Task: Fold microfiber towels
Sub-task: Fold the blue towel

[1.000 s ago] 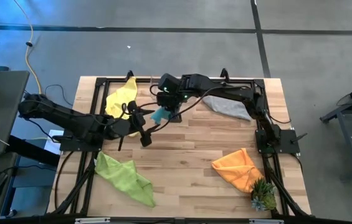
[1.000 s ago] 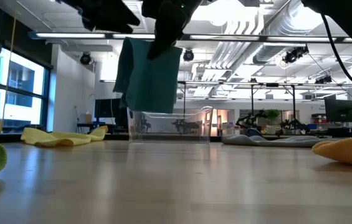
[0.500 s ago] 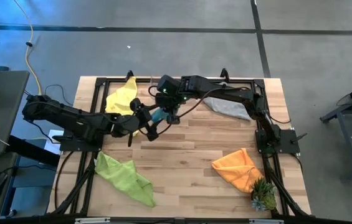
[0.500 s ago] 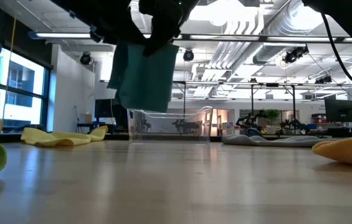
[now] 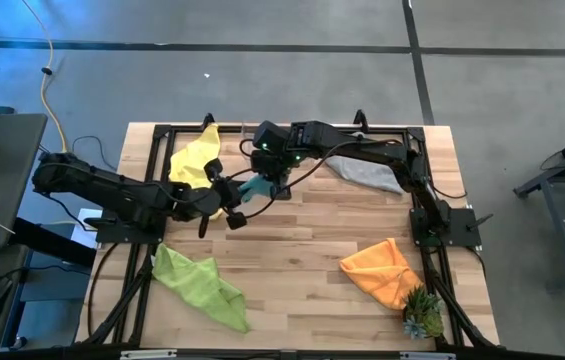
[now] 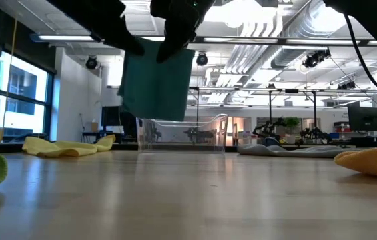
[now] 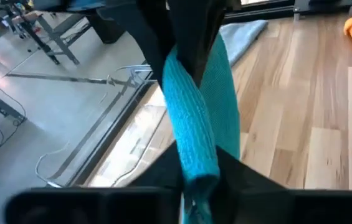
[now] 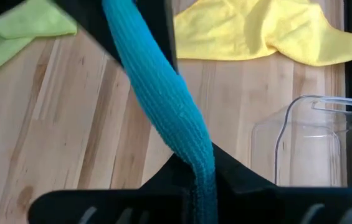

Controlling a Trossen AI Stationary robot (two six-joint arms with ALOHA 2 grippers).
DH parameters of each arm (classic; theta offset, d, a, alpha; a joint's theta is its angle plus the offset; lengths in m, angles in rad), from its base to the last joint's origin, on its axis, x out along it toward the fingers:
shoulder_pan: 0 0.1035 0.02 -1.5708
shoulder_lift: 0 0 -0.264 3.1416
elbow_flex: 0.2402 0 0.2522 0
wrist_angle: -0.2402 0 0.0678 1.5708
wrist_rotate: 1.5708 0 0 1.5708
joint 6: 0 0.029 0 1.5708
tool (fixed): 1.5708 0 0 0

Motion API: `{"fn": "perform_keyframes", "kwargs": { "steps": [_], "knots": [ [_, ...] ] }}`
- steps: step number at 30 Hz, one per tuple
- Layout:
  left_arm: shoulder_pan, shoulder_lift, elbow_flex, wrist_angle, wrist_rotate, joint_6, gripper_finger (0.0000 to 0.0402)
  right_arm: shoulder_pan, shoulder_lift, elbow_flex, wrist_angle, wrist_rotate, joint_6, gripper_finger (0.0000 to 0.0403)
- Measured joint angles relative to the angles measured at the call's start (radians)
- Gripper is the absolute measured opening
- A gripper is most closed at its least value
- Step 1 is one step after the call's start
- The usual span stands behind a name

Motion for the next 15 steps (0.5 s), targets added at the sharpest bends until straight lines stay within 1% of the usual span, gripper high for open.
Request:
{"fn": "perform_keyframes", "kwargs": {
  "steps": [2, 5, 7, 10, 13, 15],
  "knots": [
    [0.001, -0.015, -0.001, -0.013, 0.016, 0.013, 0.001, 0.0, 0.0, 0.0, -0.003, -0.001, -0.009, 0.0015],
    [0.005, -0.029, 0.0, -0.012, 0.032, 0.028, 0.001, 0.0, 0.0, 0.0, -0.009, -0.001, -0.027, 0.0038],
    [0.01, -0.034, 0.0, -0.026, 0.047, 0.029, 0.0007, 0.001, 0.0, 0.0, -0.014, 0.008, -0.027, 0.0063],
    [0.028, -0.034, 0.0, -0.054, 0.084, 0.012, 0.0004, 0.0, -0.012, 0.0, -0.045, 0.057, -0.028, 0.0107],
    [0.048, -0.034, 0.0, -0.069, 0.104, 0.004, 0.0003, 0.0, -0.055, 0.0, -0.074, 0.121, -0.036, 0.015],
    [0.063, -0.034, 0.0, -0.072, 0.12, 0.003, 0.0002, 0.0, -0.099, 0.0, -0.117, 0.136, -0.044, 0.017]
  ]
}}
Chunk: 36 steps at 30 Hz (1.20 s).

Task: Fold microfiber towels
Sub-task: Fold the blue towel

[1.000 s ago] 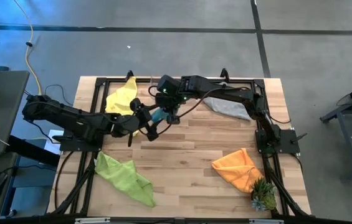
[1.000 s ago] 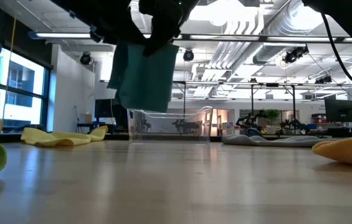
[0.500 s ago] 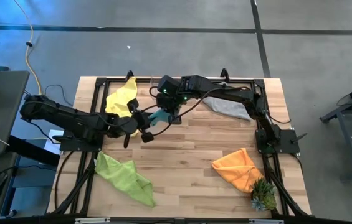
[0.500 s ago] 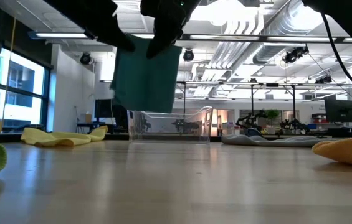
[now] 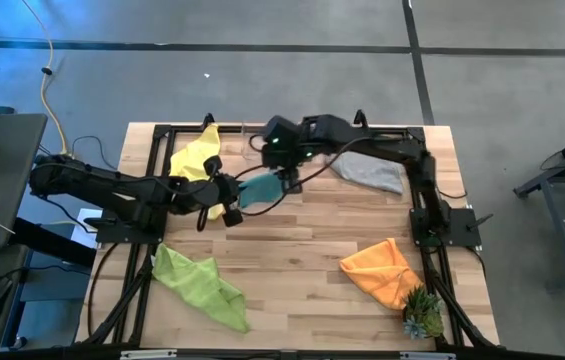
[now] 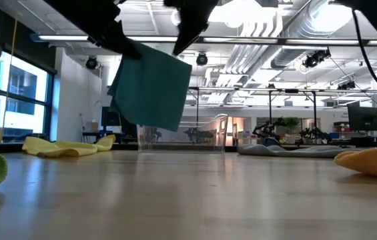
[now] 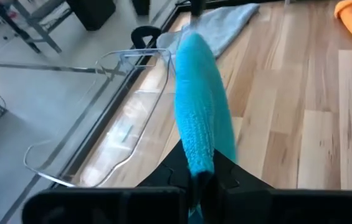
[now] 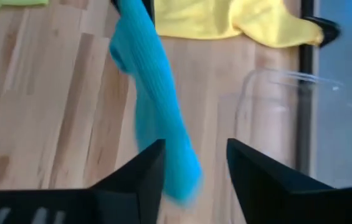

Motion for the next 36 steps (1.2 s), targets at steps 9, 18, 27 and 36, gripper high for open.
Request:
{"fn": "perform_keyframes", "kwargs": {
  "steps": [9, 18, 27, 36],
  "knots": [
    [0.055, 0.0, 0.0, -0.094, 0.04, -0.001, 0.0001, -0.001, -0.151, 0.0, -0.191, 0.058, 0.044, 0.0075],
    [0.059, 0.0, 0.0, -0.132, 0.036, 0.0, 0.0, -0.002, -0.18, -0.099, -0.019, -0.041, 0.046, 0.001],
    [0.059, 0.0, 0.0, -0.191, 0.051, -0.018, 0.0, -0.012, -0.375, -0.899, 0.907, -0.162, 0.077, 0.0002],
    [0.093, 0.008, 0.0, -0.191, 0.048, -0.036, 0.0, -0.023, -0.569, -1.459, 1.473, -0.119, 0.272, 0.0]
  ]
}}
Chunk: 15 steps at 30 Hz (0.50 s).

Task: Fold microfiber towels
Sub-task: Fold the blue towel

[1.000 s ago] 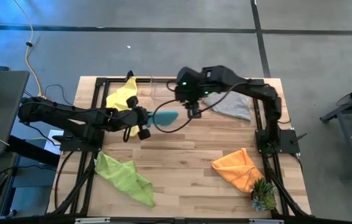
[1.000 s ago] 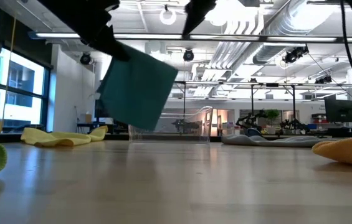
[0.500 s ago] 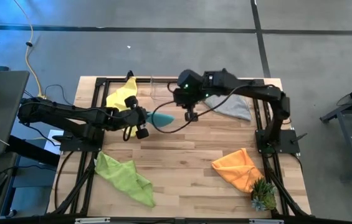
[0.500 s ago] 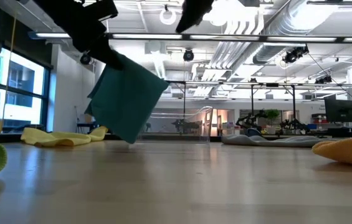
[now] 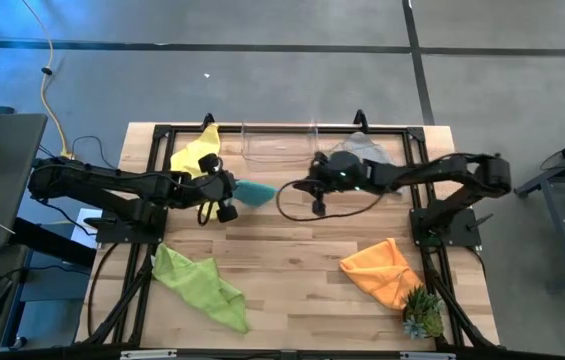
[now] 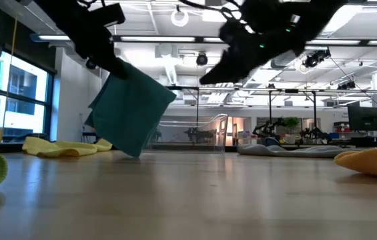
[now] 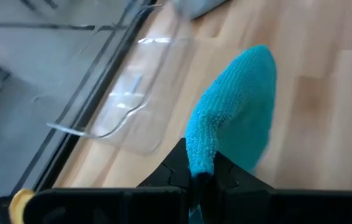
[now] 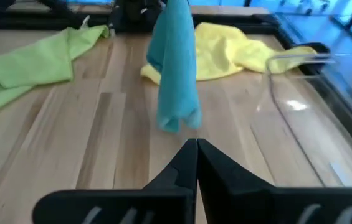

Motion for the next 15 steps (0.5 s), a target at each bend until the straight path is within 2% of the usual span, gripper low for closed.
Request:
{"fn": "perform_keyframes", "kwargs": {
  "steps": [4, 8, 15],
  "knots": [
    [0.042, 0.015, 0.005, -0.005, -0.064, 0.009, 0.0, 0.001, -0.099, -0.13, 0.036, 0.028, 0.027, 0.0],
    [0.055, 0.069, 0.062, -0.009, -0.121, 0.022, 0.0, 0.0, -0.203, -0.208, 0.051, 0.051, 0.027, 0.0],
    [-0.067, 0.297, 0.192, 0.023, -0.187, 0.01, 0.0, 0.002, -0.321, -0.273, 0.04, 0.075, 0.025, 0.0]
  ]
}}
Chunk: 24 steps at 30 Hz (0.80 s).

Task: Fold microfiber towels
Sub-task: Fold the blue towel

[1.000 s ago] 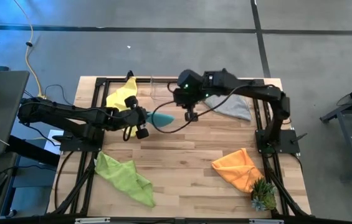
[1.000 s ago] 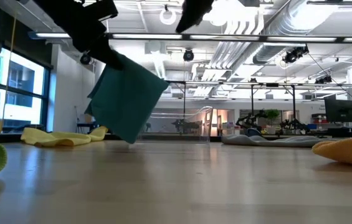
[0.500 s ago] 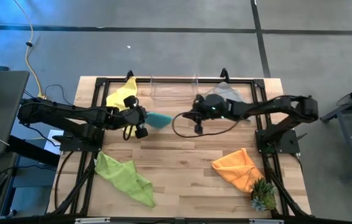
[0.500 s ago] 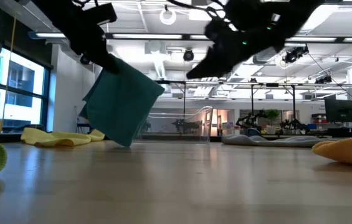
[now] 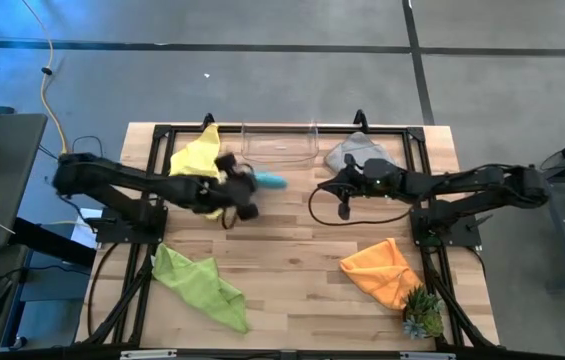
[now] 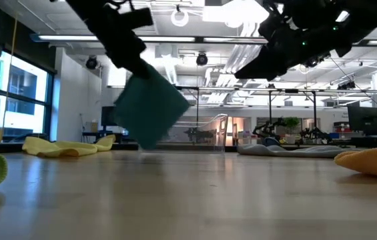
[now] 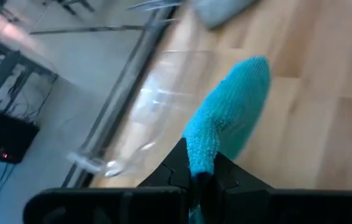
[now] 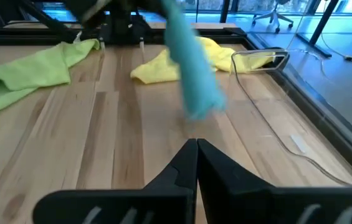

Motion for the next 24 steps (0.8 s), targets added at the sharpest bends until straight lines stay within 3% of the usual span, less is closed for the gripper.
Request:
{"fn": "perform_keyframes", "kwargs": {
  "steps": [4, 9, 13, 18, 24],
  "knots": [
    [-0.081, 0.178, 0.046, 0.047, 0.033, -0.063, 0.0, 0.008, -0.018, -0.003, -0.012, 0.0, 0.0, 0.0],
    [-0.159, 0.357, 0.106, 0.073, 0.166, -0.16, 0.0007, 0.009, -0.013, -0.003, -0.023, 0.0, 0.0, 0.0],
    [-0.209, 0.448, 0.162, 0.107, 0.285, -0.185, 0.0034, 0.009, -0.013, -0.003, -0.024, -0.004, 0.001, 0.0],
    [-0.238, 0.466, 0.221, 0.107, 0.437, -0.162, 0.0098, 0.013, -0.013, -0.003, -0.035, -0.057, 0.051, 0.0],
    [-0.236, 0.362, 0.227, 0.112, 0.547, -0.173, 0.0181, 0.066, -0.013, -0.003, -0.059, -0.049, 0.126, 0.002]
  ]
}}
